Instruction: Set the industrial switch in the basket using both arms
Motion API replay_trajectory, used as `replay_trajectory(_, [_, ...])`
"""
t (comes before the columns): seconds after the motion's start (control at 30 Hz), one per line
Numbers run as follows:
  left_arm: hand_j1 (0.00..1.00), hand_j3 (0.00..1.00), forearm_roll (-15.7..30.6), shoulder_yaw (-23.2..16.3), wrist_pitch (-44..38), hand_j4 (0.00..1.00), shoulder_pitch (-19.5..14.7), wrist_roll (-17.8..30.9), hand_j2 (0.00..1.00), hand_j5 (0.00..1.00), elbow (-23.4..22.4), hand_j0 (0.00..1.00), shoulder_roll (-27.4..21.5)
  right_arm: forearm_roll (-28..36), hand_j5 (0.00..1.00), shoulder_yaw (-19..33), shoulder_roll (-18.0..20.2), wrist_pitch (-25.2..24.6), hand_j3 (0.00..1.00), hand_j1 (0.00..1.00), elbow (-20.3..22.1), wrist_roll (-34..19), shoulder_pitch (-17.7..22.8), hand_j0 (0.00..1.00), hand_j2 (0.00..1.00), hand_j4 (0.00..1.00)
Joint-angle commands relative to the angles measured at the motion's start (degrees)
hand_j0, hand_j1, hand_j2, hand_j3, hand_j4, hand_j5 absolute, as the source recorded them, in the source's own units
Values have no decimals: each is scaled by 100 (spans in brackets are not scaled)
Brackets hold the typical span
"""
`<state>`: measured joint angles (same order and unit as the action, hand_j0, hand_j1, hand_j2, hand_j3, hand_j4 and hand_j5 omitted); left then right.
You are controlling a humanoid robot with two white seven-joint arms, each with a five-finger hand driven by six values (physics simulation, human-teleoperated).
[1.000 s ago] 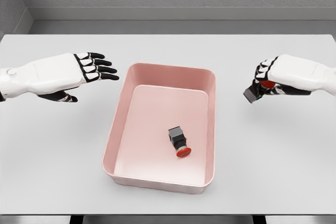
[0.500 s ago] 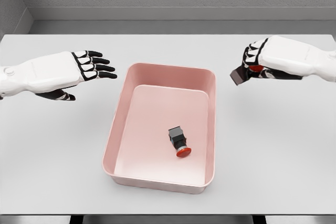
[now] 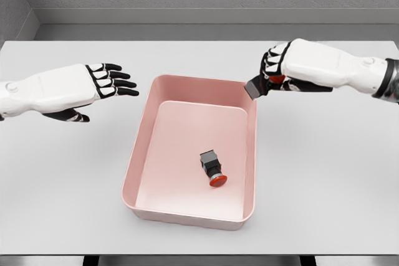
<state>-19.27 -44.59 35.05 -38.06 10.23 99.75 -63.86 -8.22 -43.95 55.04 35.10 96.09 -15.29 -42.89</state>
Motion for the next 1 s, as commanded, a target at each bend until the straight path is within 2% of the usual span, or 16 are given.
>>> replay_trajectory(0.0, [100,100,37,11,-5,100,0,-3,100,100,0,100,14,206,32,-122,-107,-10,32,32,6,26,0,32,32,32])
replay_trajectory(0.13, [100,100,46,3,-5,100,0,-3,100,100,0,100,23,435,32,-272,-230,-10,32,32,6,17,-9,32,32,32])
replay_trajectory(0.23, [100,100,46,3,-5,100,0,-3,100,100,0,100,23,453,32,-597,-512,-10,32,32,6,26,-316,32,32,32])
replay_trajectory(0.3, [100,100,46,3,-5,100,0,-3,100,100,0,100,23,453,32,-623,-591,-10,32,32,6,17,-334,32,32,32])
replay_trajectory(0.47, [100,100,46,3,-5,100,0,-3,100,100,0,100,23,453,32,-1071,-942,-10,32,32,6,8,-615,32,32,32])
replay_trajectory(0.53, [100,100,46,3,-5,100,0,-3,100,100,0,100,23,453,35,-1080,-951,-10,35,35,6,-36,-677,35,35,35])
replay_trajectory(0.57, [100,100,46,3,-5,100,0,-3,100,100,0,100,23,453,41,-1080,-951,-10,41,41,6,-53,-694,41,41,41])
replay_trajectory(0.63, [100,100,46,3,-5,100,0,-3,100,100,0,100,23,444,83,-1071,-951,-10,83,83,6,-88,-782,83,83,83])
replay_trajectory(0.67, [100,100,46,3,-5,100,0,-3,100,100,0,100,23,444,94,-1071,-951,-10,94,94,6,-97,-791,94,94,94])
replay_trajectory(0.73, [100,100,46,-6,-5,100,0,-3,100,100,0,100,23,444,100,-1063,-934,-10,100,100,6,-141,-879,100,100,100])
replay_trajectory(0.97, [100,100,46,3,-5,100,0,-3,100,100,0,100,14,444,100,-1071,-872,-10,100,100,6,-238,-1037,100,100,100])
